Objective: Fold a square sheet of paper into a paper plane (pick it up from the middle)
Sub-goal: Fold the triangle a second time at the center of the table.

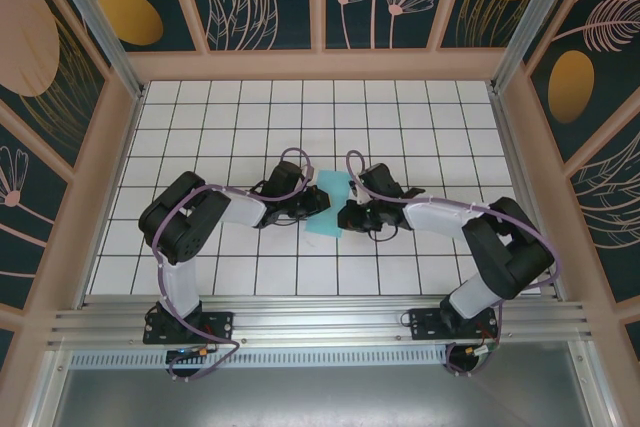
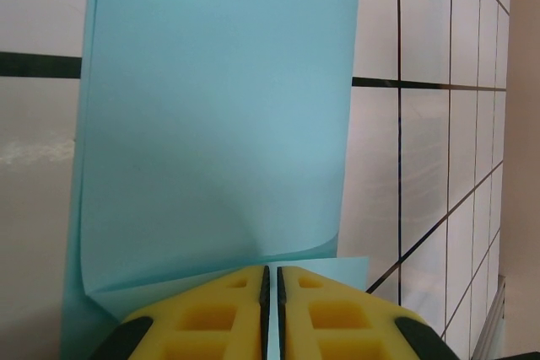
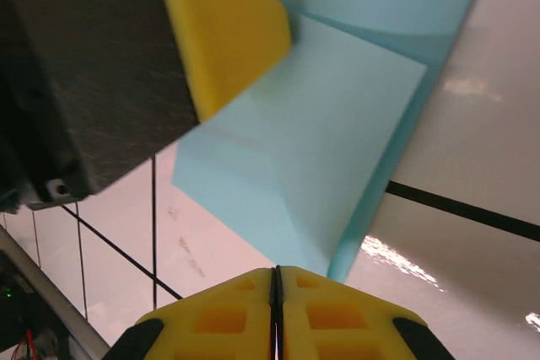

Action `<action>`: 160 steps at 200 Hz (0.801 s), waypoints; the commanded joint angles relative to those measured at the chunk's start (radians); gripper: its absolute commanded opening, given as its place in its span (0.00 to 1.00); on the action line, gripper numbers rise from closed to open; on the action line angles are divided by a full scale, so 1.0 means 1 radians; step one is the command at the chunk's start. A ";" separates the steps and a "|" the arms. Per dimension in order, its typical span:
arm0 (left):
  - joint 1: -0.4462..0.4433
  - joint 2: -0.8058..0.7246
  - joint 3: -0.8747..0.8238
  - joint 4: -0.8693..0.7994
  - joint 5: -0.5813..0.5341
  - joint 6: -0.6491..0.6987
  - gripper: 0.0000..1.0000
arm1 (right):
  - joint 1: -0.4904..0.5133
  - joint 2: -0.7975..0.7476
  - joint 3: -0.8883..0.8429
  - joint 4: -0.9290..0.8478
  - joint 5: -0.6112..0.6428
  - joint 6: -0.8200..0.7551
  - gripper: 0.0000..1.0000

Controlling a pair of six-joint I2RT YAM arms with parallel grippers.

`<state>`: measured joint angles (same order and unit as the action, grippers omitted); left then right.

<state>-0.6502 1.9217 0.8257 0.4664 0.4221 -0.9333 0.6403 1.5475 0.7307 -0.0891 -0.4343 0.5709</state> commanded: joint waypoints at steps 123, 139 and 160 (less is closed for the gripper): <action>0.002 0.022 -0.001 -0.115 -0.071 0.013 0.16 | -0.009 0.191 0.039 0.098 -0.061 0.057 0.07; 0.003 0.031 0.009 -0.121 -0.066 0.017 0.16 | -0.009 0.196 0.020 0.094 -0.039 0.051 0.07; 0.003 0.035 0.015 -0.131 -0.067 0.021 0.16 | -0.010 0.193 0.003 0.081 -0.015 0.042 0.08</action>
<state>-0.6514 1.9194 0.8387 0.4370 0.4137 -0.9329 0.6346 1.7229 0.7681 0.0135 -0.4938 0.6338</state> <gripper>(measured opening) 0.158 0.080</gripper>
